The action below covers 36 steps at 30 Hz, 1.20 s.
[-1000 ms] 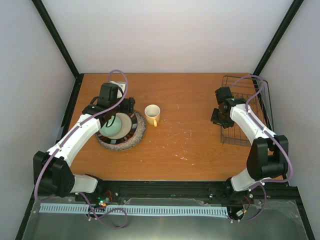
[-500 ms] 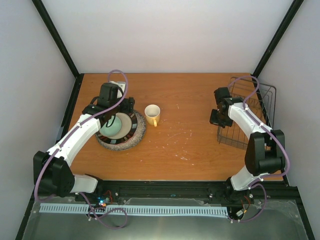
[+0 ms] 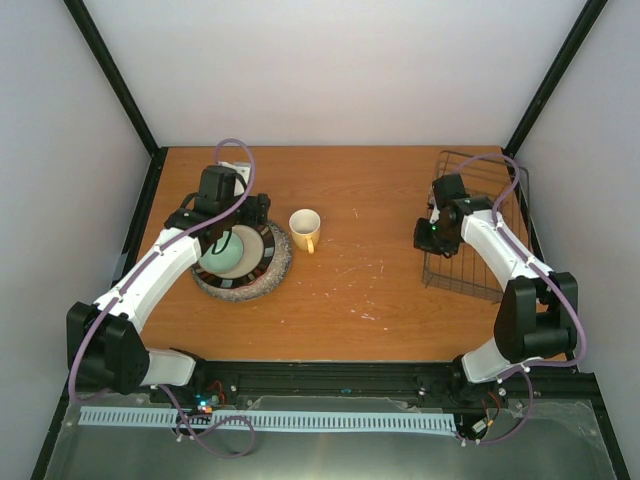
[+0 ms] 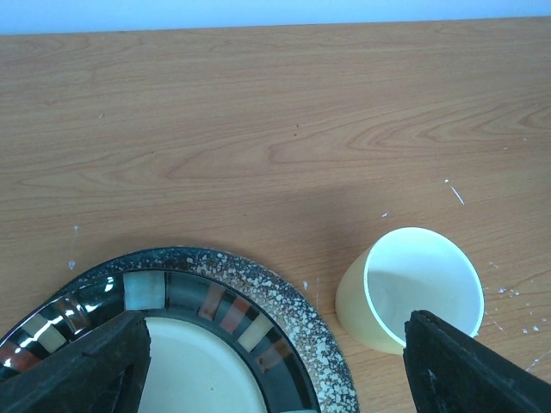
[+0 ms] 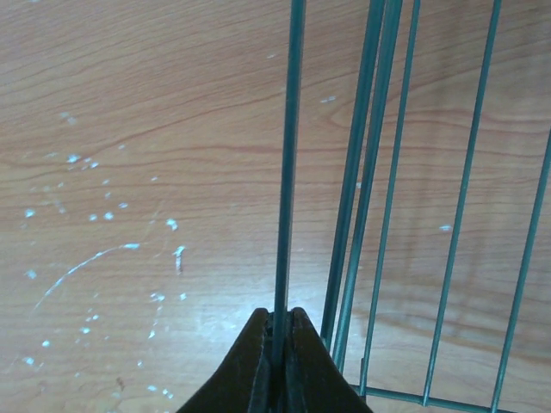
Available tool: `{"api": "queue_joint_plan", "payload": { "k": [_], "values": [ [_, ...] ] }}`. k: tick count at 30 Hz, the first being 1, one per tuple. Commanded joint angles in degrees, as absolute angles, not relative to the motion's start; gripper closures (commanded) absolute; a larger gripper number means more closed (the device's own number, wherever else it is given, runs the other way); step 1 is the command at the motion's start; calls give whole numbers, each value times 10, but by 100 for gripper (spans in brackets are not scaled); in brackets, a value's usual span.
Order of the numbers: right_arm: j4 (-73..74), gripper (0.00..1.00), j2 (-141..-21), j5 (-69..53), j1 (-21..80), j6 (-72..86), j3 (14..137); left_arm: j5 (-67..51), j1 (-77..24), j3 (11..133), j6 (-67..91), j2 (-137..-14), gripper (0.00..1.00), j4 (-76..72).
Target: Load the mixed dishes into the dish rack
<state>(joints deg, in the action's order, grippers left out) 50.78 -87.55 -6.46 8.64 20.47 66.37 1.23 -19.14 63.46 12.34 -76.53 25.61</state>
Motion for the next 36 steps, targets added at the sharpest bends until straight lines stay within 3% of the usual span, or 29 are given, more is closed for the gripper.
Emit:
{"api": "queue_joint_plan", "payload": {
  "k": [1, 13, 36],
  "values": [
    [505, 97, -853, -146, 105, 155, 673, 10, -197, 636, 138, -756, 19, 244],
    [534, 97, -868, -132, 199, 184, 709, 7, -197, 629, 141, -751, 19, 238],
    [487, 97, -922, -39, 370, 389, 727, -1, -197, 627, 109, -699, 19, 265]
  ]
}}
